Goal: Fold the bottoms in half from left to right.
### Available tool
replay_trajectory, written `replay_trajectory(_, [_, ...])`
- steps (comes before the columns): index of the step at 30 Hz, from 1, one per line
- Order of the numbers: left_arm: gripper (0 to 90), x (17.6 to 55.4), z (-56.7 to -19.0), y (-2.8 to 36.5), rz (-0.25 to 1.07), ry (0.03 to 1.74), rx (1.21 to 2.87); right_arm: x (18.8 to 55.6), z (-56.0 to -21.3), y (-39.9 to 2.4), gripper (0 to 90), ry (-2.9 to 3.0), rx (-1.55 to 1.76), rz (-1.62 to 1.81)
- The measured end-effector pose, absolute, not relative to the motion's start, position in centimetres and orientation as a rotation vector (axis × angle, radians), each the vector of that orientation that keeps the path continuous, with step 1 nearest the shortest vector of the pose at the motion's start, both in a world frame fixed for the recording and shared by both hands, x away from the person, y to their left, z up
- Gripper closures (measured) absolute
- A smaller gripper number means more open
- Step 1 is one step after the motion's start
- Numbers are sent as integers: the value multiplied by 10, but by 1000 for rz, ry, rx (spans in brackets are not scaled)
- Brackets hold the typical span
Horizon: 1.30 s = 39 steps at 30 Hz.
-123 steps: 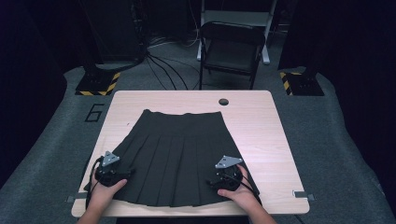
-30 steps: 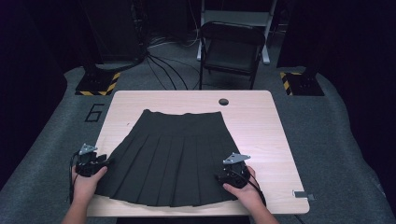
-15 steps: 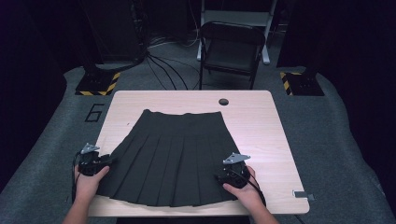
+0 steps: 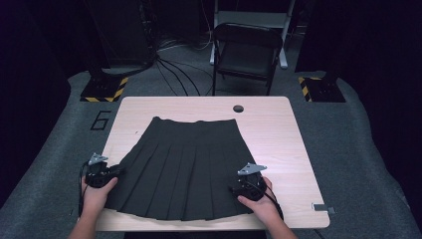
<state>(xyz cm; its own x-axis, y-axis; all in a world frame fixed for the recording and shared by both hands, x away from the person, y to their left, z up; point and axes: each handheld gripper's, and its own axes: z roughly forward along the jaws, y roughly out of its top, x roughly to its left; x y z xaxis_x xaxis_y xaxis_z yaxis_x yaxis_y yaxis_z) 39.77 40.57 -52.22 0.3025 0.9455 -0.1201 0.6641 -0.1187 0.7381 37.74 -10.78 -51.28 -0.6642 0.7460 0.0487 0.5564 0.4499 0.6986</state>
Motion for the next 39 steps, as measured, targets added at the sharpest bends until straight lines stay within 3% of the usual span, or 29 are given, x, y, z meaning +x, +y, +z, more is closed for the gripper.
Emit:
replay_trajectory(12, [820,396,-518,398,535,1421,1872,377,-513,-107,381,2442,1111,1021])
replay_trajectory(39, [837,387,-479,357,544,1228,1879,377,-513,-108,383,2443,1117,1030])
